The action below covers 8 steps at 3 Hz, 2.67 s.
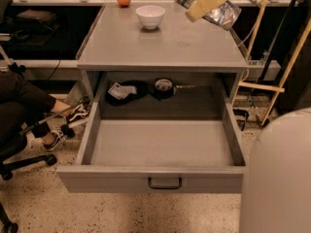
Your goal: Place redbull can into top drawer
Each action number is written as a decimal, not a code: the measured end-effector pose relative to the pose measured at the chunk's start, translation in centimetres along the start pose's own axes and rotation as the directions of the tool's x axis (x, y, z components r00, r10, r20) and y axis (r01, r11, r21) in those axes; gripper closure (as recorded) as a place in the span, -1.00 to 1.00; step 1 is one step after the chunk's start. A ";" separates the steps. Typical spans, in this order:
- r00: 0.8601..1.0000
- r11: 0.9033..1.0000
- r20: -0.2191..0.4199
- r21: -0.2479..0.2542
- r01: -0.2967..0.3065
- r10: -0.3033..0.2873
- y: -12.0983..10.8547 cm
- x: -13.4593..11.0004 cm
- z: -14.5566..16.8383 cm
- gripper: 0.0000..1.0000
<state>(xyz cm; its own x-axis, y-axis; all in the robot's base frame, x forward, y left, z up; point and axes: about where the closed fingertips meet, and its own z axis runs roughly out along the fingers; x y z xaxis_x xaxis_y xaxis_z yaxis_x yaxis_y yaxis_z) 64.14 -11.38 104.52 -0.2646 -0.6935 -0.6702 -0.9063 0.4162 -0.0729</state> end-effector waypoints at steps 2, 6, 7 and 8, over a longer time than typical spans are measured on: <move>0.995 0.966 0.084 0.256 0.035 -0.059 4.6 -8.9 -1.3 1.00; 0.998 0.904 0.063 0.427 -0.029 0.002 7.3 -4.5 2.0 1.00; 0.998 0.898 0.019 0.434 -0.069 0.068 8.7 0.0 7.8 1.00; 0.976 0.935 -0.138 0.336 -0.115 0.170 10.6 8.8 17.3 1.00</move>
Offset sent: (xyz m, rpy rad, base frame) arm -0.0324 -0.0002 -0.2207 -0.6006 -0.1804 -0.5822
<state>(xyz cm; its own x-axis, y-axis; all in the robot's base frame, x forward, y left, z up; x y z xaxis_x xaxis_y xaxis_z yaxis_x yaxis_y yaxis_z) 57.93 -2.86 85.09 -0.4581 -0.6871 -0.5639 -0.7060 0.6667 -0.2389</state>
